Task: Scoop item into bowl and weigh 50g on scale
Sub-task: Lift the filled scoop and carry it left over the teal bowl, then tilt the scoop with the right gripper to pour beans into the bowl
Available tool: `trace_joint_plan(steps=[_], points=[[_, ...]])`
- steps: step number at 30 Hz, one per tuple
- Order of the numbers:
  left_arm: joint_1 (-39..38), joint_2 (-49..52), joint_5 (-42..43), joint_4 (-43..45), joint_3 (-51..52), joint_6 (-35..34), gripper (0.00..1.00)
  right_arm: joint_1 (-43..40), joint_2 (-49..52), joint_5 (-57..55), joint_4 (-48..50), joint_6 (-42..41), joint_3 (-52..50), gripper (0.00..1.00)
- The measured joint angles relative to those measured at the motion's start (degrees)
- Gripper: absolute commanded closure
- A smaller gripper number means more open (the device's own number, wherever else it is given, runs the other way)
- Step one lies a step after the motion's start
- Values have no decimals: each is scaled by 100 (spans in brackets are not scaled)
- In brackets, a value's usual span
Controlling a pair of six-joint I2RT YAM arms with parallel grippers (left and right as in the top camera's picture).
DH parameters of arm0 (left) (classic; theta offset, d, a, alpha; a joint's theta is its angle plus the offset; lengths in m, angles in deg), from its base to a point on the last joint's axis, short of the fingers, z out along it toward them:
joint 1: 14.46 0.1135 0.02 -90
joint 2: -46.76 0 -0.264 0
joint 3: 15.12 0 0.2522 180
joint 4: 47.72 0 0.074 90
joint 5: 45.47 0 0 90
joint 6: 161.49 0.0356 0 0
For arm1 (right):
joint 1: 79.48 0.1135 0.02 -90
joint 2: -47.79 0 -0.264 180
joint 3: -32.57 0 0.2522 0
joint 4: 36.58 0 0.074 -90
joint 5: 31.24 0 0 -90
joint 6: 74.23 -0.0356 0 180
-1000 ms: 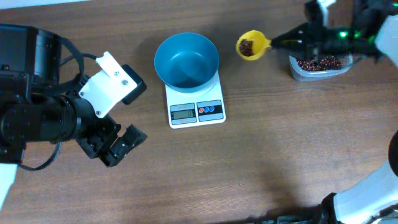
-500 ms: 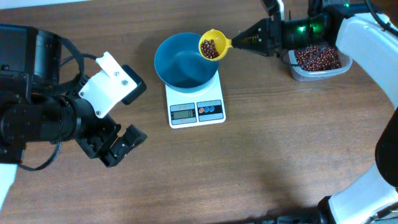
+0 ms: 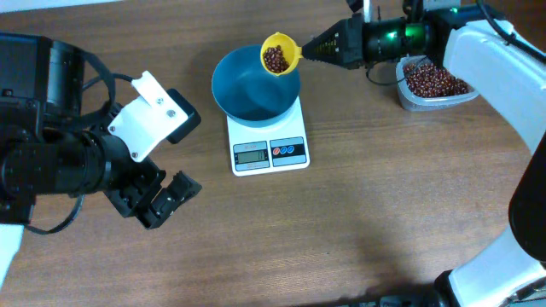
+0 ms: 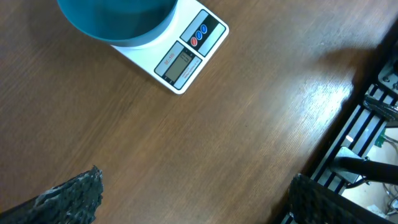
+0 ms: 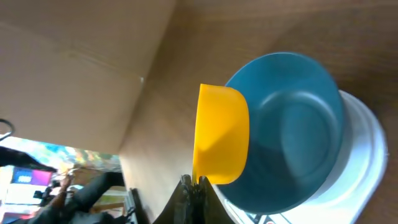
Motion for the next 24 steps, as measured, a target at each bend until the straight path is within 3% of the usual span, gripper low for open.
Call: trace_joint_plan(steps=[8,24], points=[[0,0,0,-2,0,0,1,153,0,-885,118,382,0,96],[0,0,0,-2,0,0,1,153,0,-710,118,1574,0,96]])
